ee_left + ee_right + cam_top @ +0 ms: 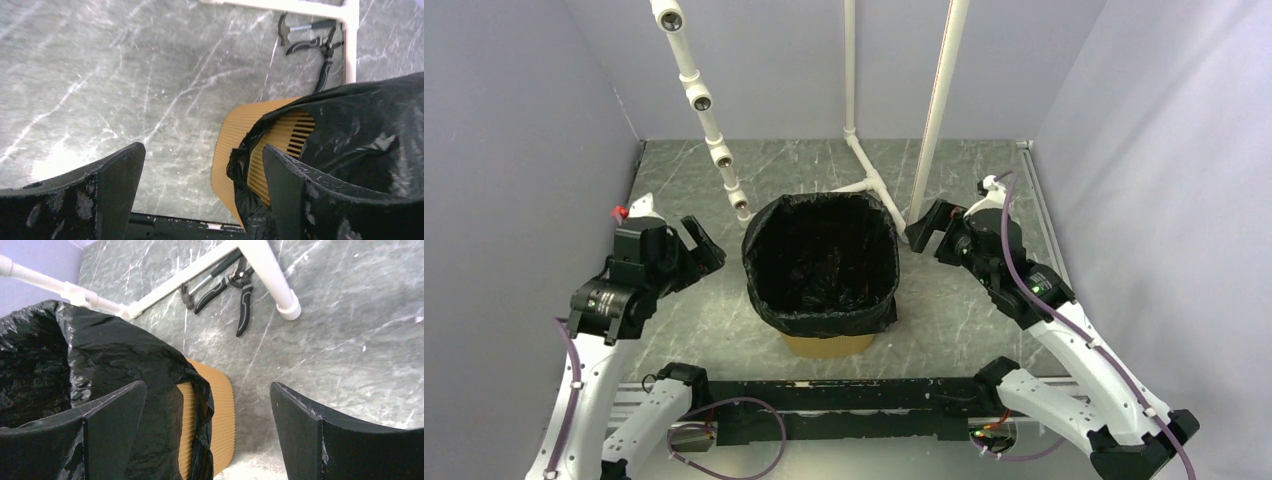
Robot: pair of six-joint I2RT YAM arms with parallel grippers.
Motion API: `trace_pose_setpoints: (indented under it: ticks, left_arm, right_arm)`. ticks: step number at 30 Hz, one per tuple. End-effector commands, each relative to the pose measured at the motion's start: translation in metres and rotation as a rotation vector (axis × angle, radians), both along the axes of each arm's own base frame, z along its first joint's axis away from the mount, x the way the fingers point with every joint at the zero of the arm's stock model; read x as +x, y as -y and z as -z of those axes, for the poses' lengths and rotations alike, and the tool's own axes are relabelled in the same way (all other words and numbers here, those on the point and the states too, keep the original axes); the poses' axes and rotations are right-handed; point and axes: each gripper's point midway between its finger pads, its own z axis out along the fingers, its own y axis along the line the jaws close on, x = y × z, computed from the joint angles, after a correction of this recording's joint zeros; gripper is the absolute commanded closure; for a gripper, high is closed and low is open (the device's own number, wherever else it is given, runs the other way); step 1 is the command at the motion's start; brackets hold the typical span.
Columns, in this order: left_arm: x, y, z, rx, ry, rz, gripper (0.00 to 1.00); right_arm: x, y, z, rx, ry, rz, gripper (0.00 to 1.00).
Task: Put the trash bags into the trash bin
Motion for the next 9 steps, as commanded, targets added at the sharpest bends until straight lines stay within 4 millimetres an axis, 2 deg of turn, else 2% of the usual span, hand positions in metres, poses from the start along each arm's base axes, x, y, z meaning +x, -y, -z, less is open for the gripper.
trace_pose_setpoints:
  ticks: [1,5,9]
  left_arm:
    - [-0.003,-0.021,-0.019,0.086,0.011,-0.073,0.07]
    - [0.0,-0.021,-0.032,0.087,0.051,-0.065,0.07]
    - [0.002,-0.02,-0.037,0.087,0.067,-0.054,0.07]
  right_arm:
    - [0.001,0.02,-0.023,-0.073,0.058,0.055,0.0]
    - [0.001,0.029,-0.032,-0.066,0.078,0.107,0.0]
    - [0.002,0.038,-0.027,-0.105,0.049,0.15,0.0]
